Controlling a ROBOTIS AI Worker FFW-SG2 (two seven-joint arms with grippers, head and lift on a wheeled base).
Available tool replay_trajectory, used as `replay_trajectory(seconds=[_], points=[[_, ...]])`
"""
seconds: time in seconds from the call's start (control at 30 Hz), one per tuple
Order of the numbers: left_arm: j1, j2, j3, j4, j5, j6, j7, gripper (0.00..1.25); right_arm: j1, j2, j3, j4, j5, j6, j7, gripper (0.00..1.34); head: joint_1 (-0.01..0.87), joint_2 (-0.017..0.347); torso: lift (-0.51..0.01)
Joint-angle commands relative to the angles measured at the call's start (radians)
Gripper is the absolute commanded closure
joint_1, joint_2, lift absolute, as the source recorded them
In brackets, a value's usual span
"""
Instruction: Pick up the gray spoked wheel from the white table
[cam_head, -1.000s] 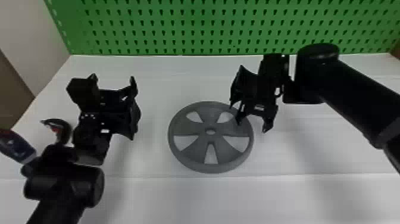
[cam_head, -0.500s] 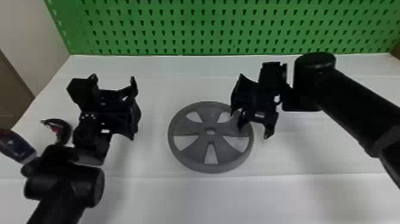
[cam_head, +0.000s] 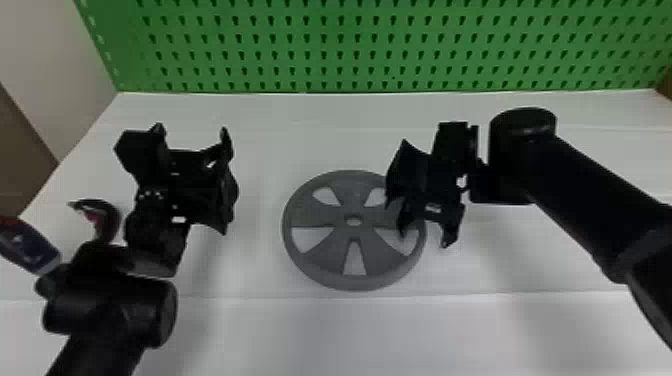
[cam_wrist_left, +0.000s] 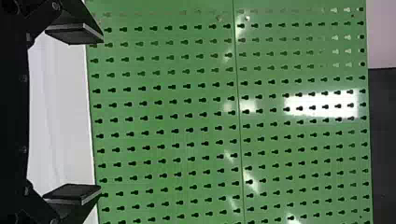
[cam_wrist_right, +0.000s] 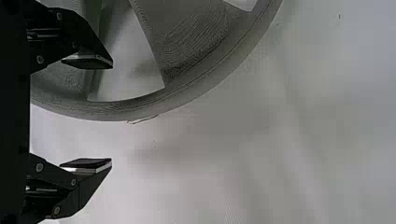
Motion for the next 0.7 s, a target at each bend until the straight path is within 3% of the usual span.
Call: replay_trajectory(seconds=[0.0, 0.17, 0.67], points=[[-0.003, 0.0, -0.002, 0.0, 0.0, 0.0, 0.001, 0.15, 0.007, 0.003, -0.016, 0.003, 0.012, -0.009, 0.0, 0.51, 0.806, 0.044, -0.098], [-0.001, 0.0, -0.002, 0.0, 0.0, 0.0, 0.002, 0.15, 0.016, 0.011, -0.058, 0.009, 0.038, -0.018, 0.0, 0.51, 0.806, 0.044, -0.098], [0.0, 0.0, -0.001, 0.0, 0.0, 0.0, 0.002, 0.15, 0.027, 0.025, -0.07, 0.019, 0.048, -0.063, 0.0, 0.52, 0.806, 0.044, -0.098]])
